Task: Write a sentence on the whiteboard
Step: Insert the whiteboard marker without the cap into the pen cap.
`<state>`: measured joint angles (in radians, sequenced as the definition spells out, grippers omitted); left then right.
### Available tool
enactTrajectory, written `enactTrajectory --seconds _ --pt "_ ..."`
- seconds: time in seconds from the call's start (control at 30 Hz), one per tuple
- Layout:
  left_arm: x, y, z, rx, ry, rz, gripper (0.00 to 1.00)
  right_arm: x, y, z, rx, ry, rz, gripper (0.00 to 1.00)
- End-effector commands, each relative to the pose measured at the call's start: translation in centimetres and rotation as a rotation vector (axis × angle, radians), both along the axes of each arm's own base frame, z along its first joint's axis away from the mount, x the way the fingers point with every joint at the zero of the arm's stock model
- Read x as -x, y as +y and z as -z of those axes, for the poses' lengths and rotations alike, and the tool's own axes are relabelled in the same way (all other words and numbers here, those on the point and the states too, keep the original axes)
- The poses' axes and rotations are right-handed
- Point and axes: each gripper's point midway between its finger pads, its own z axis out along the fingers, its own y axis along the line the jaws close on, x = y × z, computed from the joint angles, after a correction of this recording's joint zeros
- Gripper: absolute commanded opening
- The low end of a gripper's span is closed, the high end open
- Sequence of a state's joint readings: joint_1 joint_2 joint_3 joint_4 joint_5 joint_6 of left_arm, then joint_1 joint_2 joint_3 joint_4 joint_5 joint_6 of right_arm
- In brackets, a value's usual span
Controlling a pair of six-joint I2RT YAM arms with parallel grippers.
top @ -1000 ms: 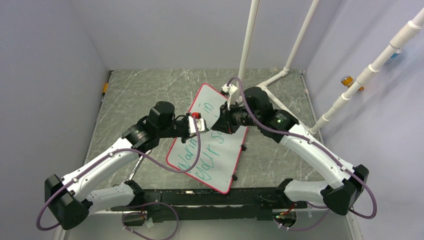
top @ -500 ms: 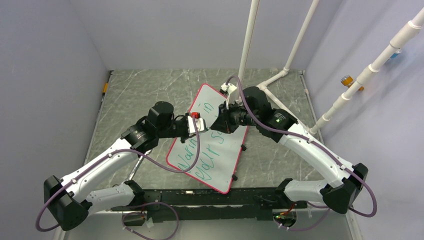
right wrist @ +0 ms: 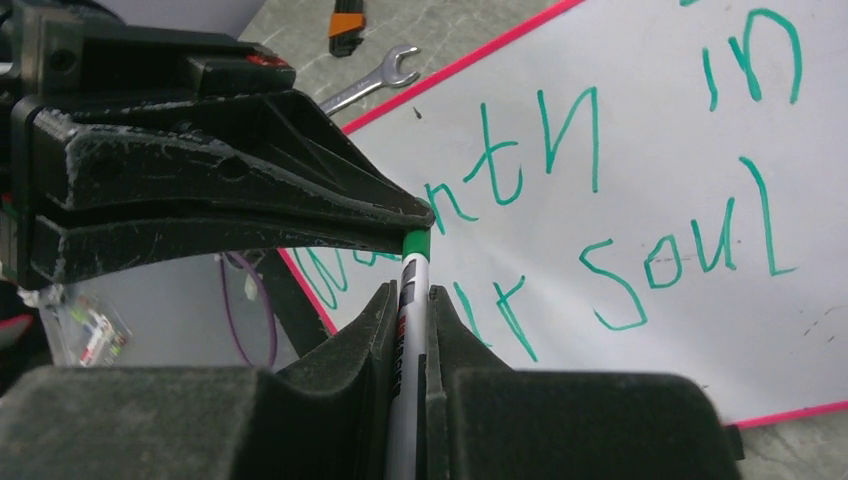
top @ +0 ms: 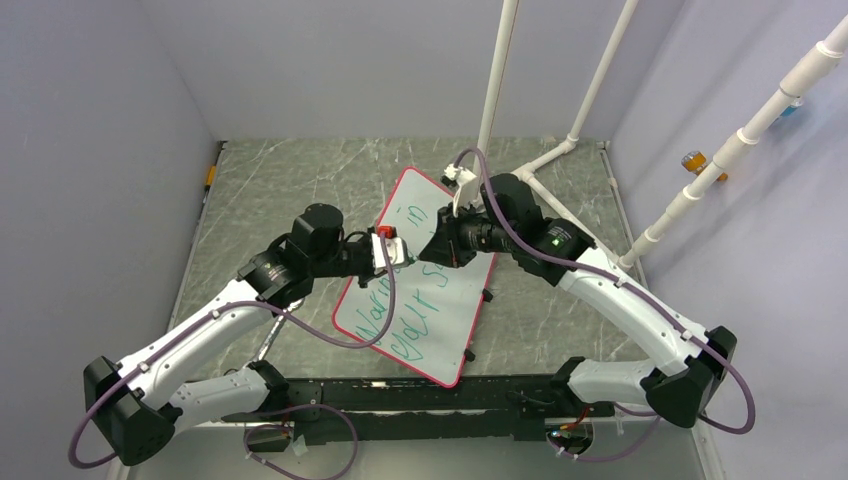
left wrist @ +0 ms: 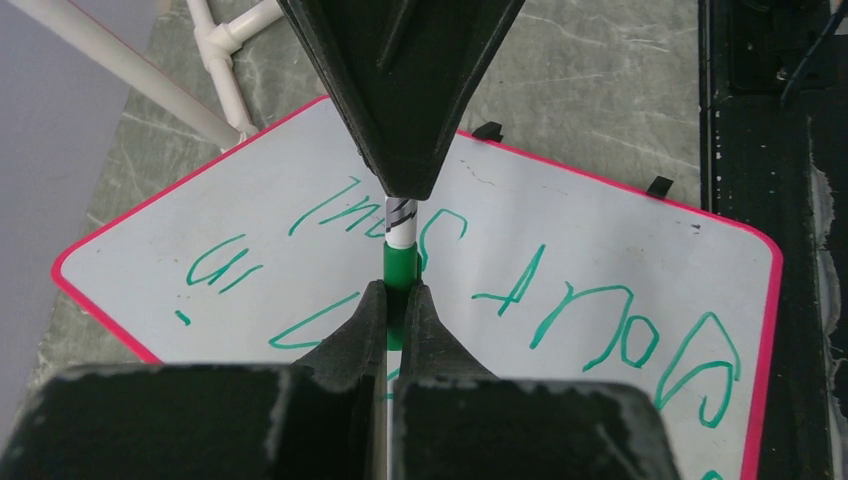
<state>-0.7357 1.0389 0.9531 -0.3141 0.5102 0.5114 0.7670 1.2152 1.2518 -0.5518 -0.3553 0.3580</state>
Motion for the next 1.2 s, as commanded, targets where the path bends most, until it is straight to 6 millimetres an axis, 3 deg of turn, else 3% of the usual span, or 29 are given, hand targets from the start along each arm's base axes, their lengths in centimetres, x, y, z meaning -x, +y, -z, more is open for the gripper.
enactTrajectory --seconds 0.0,0.23,0.47,0.7,0.87,1.0,1.17 --pt "3.5 -2.3 -4.7 0.153 -0.056 0.224 0.00 0.5 2.1 -3.9 -0.087 -0.218 -0.172 0.00" --pt "4.9 -2.6 -4.6 0.160 -0.021 0.302 0.00 1.7 2.6 -4.0 -0.015 -0.356 -0.365 0.00" --pt "5.5 -2.6 -5.1 0.181 -0.018 0.330 0.00 3.2 3.6 -2.9 0.016 -0.364 -0.449 0.00" --pt "5.9 -2.5 -5.3 0.189 -0.024 0.346 0.00 3.8 3.9 -1.8 0.025 -0.374 -0.481 0.00" --pt "5.4 -2.3 -5.3 0.187 -0.046 0.313 0.00 3.1 3.6 -2.0 0.039 -0.398 -0.423 0.00" --pt "4.9 -2.0 -5.3 0.184 -0.069 0.274 0.11 2.6 2.5 -2.4 0.066 -0.410 -0.359 0.00" --pt "4.2 -1.3 -5.3 0.185 -0.109 0.222 0.40 1.8 0.2 -2.8 0.119 -0.423 -0.241 0.00"
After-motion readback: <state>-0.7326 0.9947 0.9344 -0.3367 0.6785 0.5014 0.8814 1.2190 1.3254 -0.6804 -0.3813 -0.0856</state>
